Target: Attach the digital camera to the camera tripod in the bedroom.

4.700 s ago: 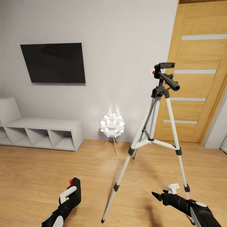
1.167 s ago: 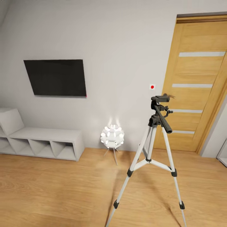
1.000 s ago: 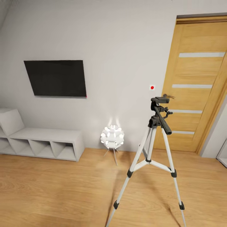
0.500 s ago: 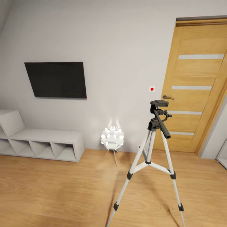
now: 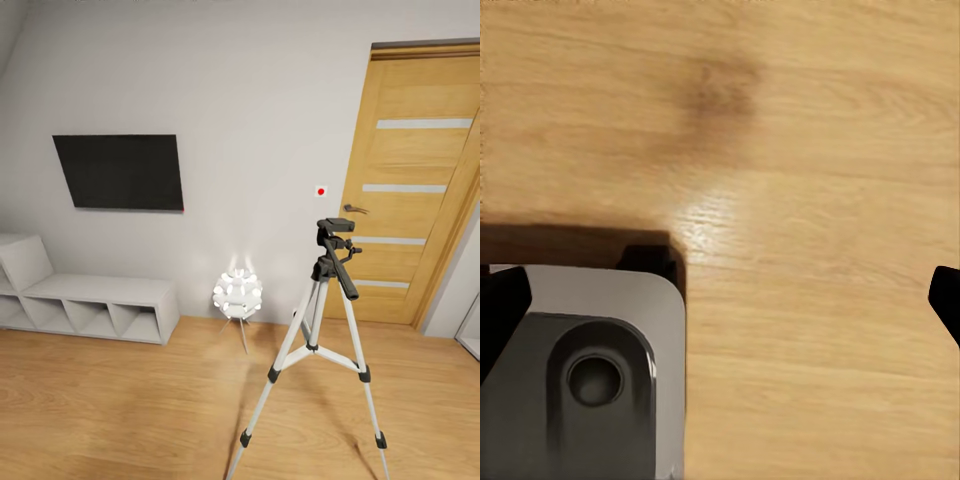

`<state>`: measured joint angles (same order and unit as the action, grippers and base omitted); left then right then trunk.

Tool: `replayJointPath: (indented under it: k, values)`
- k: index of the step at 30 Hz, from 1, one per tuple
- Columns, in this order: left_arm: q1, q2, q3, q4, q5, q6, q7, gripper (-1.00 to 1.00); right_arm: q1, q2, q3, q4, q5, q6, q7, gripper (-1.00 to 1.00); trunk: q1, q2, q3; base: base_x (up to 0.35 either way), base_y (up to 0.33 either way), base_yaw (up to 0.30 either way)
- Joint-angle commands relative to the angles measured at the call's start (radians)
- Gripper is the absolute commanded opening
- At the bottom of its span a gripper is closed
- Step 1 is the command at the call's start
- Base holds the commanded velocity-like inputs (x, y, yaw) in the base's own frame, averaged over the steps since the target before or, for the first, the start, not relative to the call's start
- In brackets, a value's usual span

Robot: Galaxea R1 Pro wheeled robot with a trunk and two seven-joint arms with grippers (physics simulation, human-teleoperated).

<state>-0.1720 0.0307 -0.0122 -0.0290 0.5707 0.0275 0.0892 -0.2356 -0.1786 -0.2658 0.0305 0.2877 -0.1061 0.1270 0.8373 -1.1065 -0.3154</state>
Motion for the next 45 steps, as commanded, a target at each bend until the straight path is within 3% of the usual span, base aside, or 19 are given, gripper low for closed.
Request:
replayJointPath:
  k: [1,40,45]
  values:
    - [0.000,0.000,-0.002,-0.002,0.000,0.003,0.003,-1.00,-0.002,-0.001,-0.009,0.003,0.008,-0.006,0.002,1.00,-0.004,0.007,0.002,0.000,0.000,0.000]
    - [0.000,-0.005,-0.001,-0.003,-0.003,0.002,0.002,-1.00,-0.001,-0.001,-0.008,0.004,0.008,-0.002,0.003,1.00,-0.153,0.280,0.124,0.000,0.000,0.000]
    - [0.000,-0.007,0.000,-0.003,-0.002,0.002,0.001,-1.00,0.022,0.000,-0.007,0.003,0.009,-0.001,0.003,1.00,-0.173,0.315,0.140,0.000,0.000,0.000]
